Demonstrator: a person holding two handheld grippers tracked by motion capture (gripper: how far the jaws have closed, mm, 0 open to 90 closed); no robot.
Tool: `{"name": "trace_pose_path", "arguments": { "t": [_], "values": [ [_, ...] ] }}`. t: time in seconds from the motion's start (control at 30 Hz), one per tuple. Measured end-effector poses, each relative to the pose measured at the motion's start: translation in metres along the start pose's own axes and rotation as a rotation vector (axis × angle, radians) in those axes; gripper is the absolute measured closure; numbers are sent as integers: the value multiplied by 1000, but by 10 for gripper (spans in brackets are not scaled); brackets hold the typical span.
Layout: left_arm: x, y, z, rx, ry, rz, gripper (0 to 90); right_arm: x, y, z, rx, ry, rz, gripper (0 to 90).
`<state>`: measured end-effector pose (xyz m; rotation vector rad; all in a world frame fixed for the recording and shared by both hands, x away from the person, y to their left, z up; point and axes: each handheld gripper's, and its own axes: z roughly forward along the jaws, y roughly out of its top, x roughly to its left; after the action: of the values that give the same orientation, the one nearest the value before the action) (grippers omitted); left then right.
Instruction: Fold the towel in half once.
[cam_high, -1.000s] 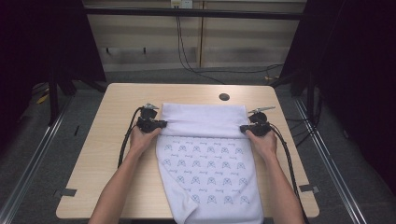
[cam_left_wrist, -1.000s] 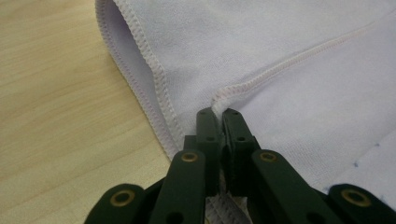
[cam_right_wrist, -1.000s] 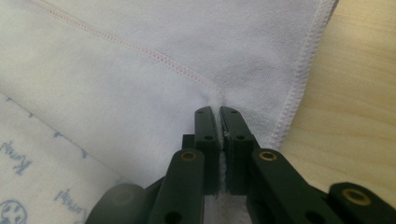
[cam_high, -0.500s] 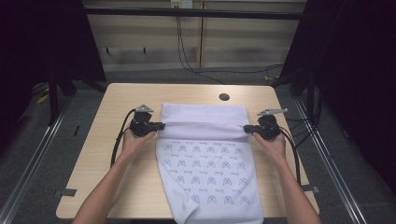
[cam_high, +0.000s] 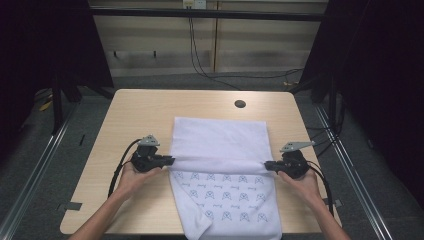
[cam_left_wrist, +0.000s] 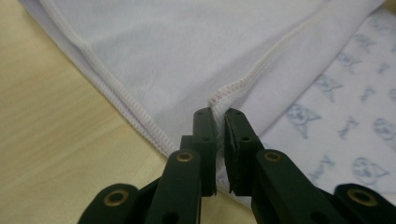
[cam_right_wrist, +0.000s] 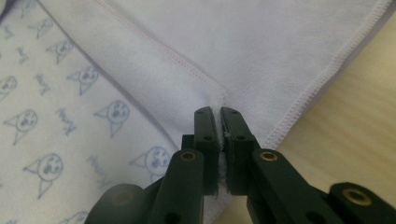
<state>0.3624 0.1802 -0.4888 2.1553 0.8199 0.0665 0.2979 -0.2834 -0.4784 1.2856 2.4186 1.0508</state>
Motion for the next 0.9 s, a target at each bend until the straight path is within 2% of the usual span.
{"name": "trace_pose_path", "arguments": {
  "t": [0.07, 0.2, 0.23, 0.27, 0.3, 0.37, 0.4, 0.43, 0.47, 0.53, 0.57, 0.6, 0.7, 0.73, 0.77, 0.8, 0.83, 0.87, 0.9],
  "values": [
    [0, -2, 5, 30, 18, 20, 845, -1, -3, 5, 19, 0, -1, 863],
    [3, -4, 8, 32, -4, -9, 835, -2, -7, 14, 49, 0, 6, 863],
    [3, -4, 7, 30, -3, -11, 820, -4, -8, 14, 36, 14, 12, 863],
    [1, -4, 5, 34, 19, -10, 761, -5, -8, 14, 35, 13, 14, 863],
    [-2, -2, 2, 31, 43, -7, 697, -4, -8, 14, 40, 7, 22, 863],
    [-13, 2, -10, -17, 34, 13, 607, -3, -9, 14, 37, 3, 19, 863],
    [-22, 4, -18, -25, 63, 39, 581, -3, -8, 14, 38, 3, 19, 862],
    [-35, 6, -25, -48, 54, 62, 538, -4, -8, 14, 37, 4, 21, 862],
    [-45, 6, -30, -64, 28, 82, 505, -3, -8, 14, 37, 5, 20, 862],
    [-64, 4, -35, -72, 3, 121, 482, -4, -8, 14, 36, 3, 15, 862],
    [-76, 1, -34, -57, -41, 132, 472, -3, -8, 14, 38, 2, 16, 862],
    [-83, -1, -33, -45, -80, 149, 473, -3, -8, 14, 38, 2, 16, 862],
    [-108, -7, -22, 5, -261, 185, 527, -3, -8, 14, 36, 2, 14, 862],
    [-115, -9, -17, 20, -310, 201, 554, -3, -8, 14, 37, 2, 14, 861],
    [-121, -11, -12, 43, -338, 217, 567, -3, -8, 14, 37, 2, 13, 861],
    [-127, -12, -8, 63, -342, 239, 568, -3, -8, 14, 40, 2, 21, 861],
    [-131, -12, -3, 87, -368, 263, 579, -3, -8, 14, 39, 2, 20, 861],
    [-133, -12, 1, 101, -386, 275, 593, -3, -8, 14, 36, 1, 12, 861],
    [-135, -13, 4, 106, -393, 267, 592, -3, -8, 14, 39, 1, 16, 861]
  ]
}}
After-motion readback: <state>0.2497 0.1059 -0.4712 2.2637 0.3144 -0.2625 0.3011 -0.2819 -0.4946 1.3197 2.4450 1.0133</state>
